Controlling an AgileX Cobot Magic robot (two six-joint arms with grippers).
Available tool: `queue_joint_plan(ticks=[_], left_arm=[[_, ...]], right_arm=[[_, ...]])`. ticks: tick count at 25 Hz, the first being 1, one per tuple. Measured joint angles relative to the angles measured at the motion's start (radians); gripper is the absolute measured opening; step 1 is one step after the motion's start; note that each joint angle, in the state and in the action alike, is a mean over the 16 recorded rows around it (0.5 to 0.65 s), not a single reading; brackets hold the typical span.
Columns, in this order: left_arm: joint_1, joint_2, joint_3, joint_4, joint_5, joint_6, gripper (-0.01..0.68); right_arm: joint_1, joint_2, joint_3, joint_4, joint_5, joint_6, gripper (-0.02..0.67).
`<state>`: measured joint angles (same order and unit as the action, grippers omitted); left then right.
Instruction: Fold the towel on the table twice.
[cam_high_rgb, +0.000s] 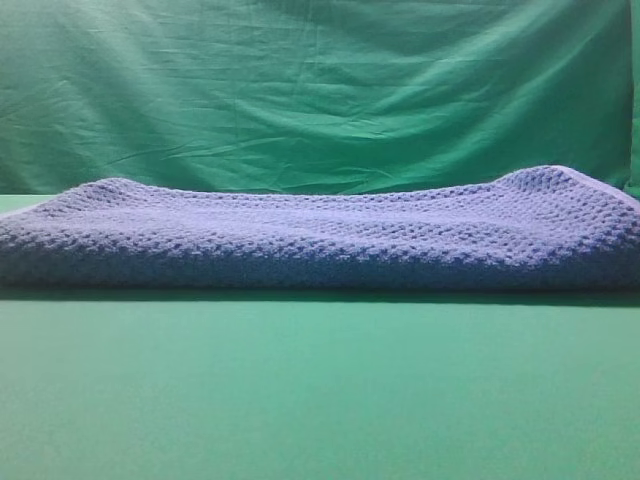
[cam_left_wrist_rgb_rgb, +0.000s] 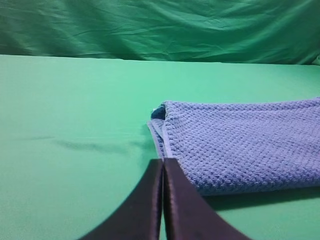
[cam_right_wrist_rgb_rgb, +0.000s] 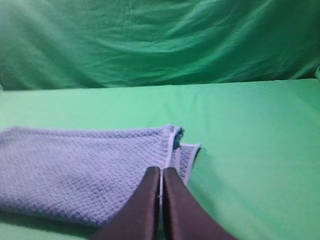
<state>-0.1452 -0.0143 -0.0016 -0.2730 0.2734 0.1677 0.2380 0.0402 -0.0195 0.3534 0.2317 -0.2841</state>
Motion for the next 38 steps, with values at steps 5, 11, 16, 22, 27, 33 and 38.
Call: queue_joint_plan(ticks=[5, 11, 16, 22, 27, 33, 38], left_arm=[[0.000, 0.000, 0.015, 0.024, 0.022, 0.000, 0.000], [0.000, 0.000, 0.019, 0.031, 0.048, 0.000, 0.000], [0.000, 0.000, 0.019, 0.031, 0.058, 0.000, 0.000], [0.000, 0.000, 0.019, 0.031, 0.059, 0.000, 0.000], [0.000, 0.000, 0.019, 0.030, 0.059, 0.000, 0.000], [0.000, 0.000, 0.019, 0.029, 0.059, 0.000, 0.000], [0.000, 0.000, 0.019, 0.029, 0.059, 0.000, 0.000]], right_arm=[[0.000, 0.001, 0.031, -0.066, 0.024, 0.000, 0.000], [0.000, 0.001, 0.045, -0.086, 0.070, 0.000, 0.000], [0.000, 0.002, 0.046, -0.090, 0.107, 0.000, 0.000], [-0.001, 0.002, 0.046, -0.091, 0.127, 0.000, 0.000], [-0.019, -0.004, 0.046, -0.094, 0.132, 0.000, 0.000], [-0.073, -0.023, 0.046, -0.099, 0.142, 0.001, 0.000], [-0.122, -0.039, 0.046, -0.101, 0.152, 0.003, 0.000]])
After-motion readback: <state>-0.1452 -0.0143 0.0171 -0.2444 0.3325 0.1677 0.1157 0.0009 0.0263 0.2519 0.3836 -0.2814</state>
